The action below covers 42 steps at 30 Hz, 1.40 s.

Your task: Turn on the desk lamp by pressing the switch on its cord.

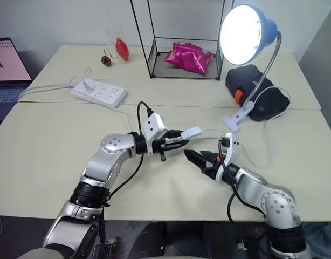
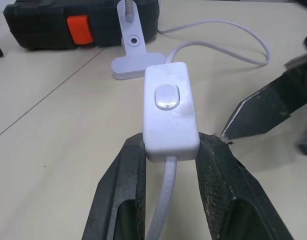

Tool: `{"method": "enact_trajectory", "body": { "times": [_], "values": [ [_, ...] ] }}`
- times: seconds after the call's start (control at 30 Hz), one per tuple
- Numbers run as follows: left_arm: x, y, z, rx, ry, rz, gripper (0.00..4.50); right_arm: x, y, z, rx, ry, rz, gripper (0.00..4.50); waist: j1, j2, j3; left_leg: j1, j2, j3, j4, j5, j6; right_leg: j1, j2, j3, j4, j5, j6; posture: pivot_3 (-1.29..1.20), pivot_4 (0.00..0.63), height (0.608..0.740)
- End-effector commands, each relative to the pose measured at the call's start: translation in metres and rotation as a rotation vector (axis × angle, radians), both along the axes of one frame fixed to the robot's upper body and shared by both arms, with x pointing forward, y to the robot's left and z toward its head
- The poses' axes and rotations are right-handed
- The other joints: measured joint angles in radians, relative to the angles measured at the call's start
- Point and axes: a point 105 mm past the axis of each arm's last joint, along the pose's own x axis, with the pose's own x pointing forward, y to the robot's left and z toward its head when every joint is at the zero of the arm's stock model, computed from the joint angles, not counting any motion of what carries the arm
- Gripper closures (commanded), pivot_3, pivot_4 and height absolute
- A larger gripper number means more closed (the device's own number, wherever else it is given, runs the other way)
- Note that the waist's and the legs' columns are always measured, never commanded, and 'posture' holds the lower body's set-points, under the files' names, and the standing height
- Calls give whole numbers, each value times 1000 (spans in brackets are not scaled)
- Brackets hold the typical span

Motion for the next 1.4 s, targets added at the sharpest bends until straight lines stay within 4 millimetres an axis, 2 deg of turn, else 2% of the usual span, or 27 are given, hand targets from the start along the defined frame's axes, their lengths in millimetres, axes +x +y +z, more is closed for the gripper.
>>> {"method": "enact_trajectory", "body": {
  "times": [0.03, 0.13, 0.27, 0.43, 0.47, 0.63, 0.77, 0.93, 0.97, 1.07, 1.27, 1.4],
  "values": [
    [1, 5, -14, 112, -33, -55, 3433, -12, -4, 39, -218, -320, 165, 0, -2, 0, 0, 0, 0, 1, 0, 0, 0, 0, 0, 0, 0, -1, 2, 0, 150, 740],
    [2, 7, -27, 175, -39, -91, 3433, -12, -16, 51, -384, -455, 244, 0, -3, -1, -1, 0, 1, 0, 0, 0, 0, 1, 1, 0, -1, -1, 2, 0, 150, 740],
    [5, 6, -32, 184, -42, -106, 3433, -7, -33, 57, -514, -527, 288, 0, 2, -2, -1, 0, 1, 0, 0, 0, 0, 1, 1, 0, -2, -1, 2, 0, 150, 740],
    [12, 6, -37, 185, -36, -91, 3433, -5, -47, 53, -601, -543, 326, 0, 8, -2, -1, 0, 0, 0, 1, 0, 0, 2, -1, 0, -3, -1, 2, 0, 150, 740],
    [12, 6, -37, 184, -35, -88, 3083, -5, -48, 52, -607, -547, 328, 0, 8, -2, -1, 0, 0, 0, 1, 0, 0, 2, -1, -1, -3, -1, 2, 0, 150, 740],
    [12, 10, -35, 169, -31, -94, 2069, -2, -53, 51, -619, -557, 332, 0, 8, -2, -1, 1, 0, 0, 2, 0, 0, 3, -1, -1, -1, -1, 2, 0, 150, 740],
    [12, 14, -26, 133, -41, -84, 1279, 1, -59, 52, -633, -558, 340, 0, 8, -2, -1, 1, 0, 0, 2, 0, 0, 3, -1, -1, -1, -1, 2, 0, 150, 740],
    [11, 39, 5, 78, -107, 19, 142, 5, -72, 55, -664, -574, 341, 0, 7, -2, -1, 1, 1, -1, 2, 0, 0, 3, -1, -1, 0, -1, 2, 0, 150, 740],
    [9, 44, 14, 50, -106, 37, 69, 6, -74, 56, -675, -585, 345, 0, 8, -2, -1, 1, 1, -1, 2, 0, 0, 3, -1, -1, 0, -1, 2, 0, 150, 740],
    [2, 62, 33, -6, -72, 114, 69, 5, -81, 53, -690, -587, 384, 0, 8, -2, -1, 2, 1, -1, 2, 0, 0, 4, -1, -2, 0, -1, 2, 0, 150, 740],
    [-21, 107, 42, 72, -88, 234, 69, 10, -94, 64, -672, -658, 372, 0, 2, -2, 0, 4, 1, 0, 3, 0, 0, 6, -2, -1, 0, -1, 2, 0, 150, 740],
    [-33, 125, 51, 42, -66, 276, 69, 14, -105, 72, -660, -679, 346, 0, 7, -2, 0, 4, 1, -1, 3, 0, 0, 6, -1, -2, 0, -1, 2, 0, 150, 740]
  ]
}}
